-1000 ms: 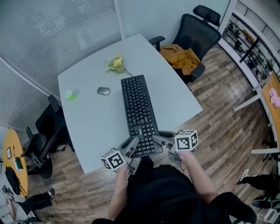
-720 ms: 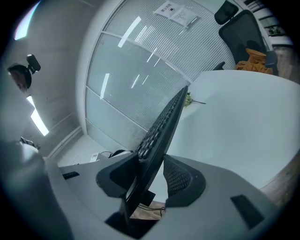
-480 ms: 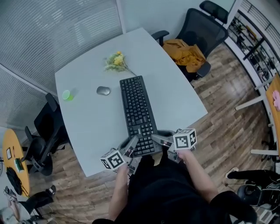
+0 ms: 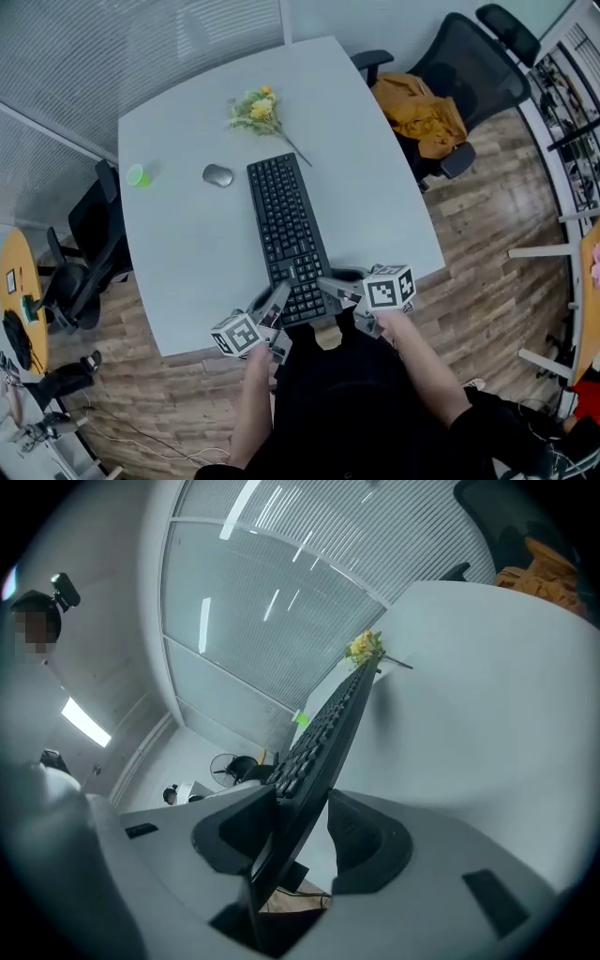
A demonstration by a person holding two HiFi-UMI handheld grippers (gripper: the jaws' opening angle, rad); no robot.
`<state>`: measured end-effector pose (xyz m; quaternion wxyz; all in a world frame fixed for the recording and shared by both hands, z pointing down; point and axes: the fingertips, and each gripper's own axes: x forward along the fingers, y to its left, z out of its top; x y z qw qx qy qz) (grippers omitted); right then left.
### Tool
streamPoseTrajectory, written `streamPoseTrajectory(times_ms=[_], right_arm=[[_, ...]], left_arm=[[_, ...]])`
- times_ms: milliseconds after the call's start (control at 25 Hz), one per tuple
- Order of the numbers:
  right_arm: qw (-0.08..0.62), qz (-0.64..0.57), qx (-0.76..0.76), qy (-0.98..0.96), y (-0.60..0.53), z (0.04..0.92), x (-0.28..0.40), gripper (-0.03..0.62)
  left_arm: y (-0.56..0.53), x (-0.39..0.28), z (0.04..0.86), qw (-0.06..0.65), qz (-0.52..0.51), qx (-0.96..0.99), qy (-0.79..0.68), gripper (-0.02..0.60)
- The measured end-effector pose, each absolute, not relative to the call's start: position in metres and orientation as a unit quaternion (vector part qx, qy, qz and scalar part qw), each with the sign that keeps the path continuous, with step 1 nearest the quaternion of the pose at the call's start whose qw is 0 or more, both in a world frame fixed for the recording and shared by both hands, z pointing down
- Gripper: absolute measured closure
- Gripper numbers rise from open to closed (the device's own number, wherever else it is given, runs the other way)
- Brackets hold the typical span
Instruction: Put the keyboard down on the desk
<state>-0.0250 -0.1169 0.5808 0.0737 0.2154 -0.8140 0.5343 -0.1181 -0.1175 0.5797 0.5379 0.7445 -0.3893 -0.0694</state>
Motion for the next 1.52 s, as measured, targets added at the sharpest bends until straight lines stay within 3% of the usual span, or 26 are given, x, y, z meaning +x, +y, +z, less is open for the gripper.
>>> streamPoseTrajectory(times_ms=[720, 1520], right_arm=[[0.120, 0.545, 0.166, -0.813, -0.166, 0.626, 0.000, 0.411], [0.244, 0.490, 0.190, -0.815, -0.160, 0.681, -0.005, 0.418]], left_arm=[[-0.157, -0.091, 0.620, 0.551, -0.085, 0.699, -0.447, 0.448], [-0.146, -0.096, 0.690, 0.549, 0.062, 0.672, -0.493, 0.410]])
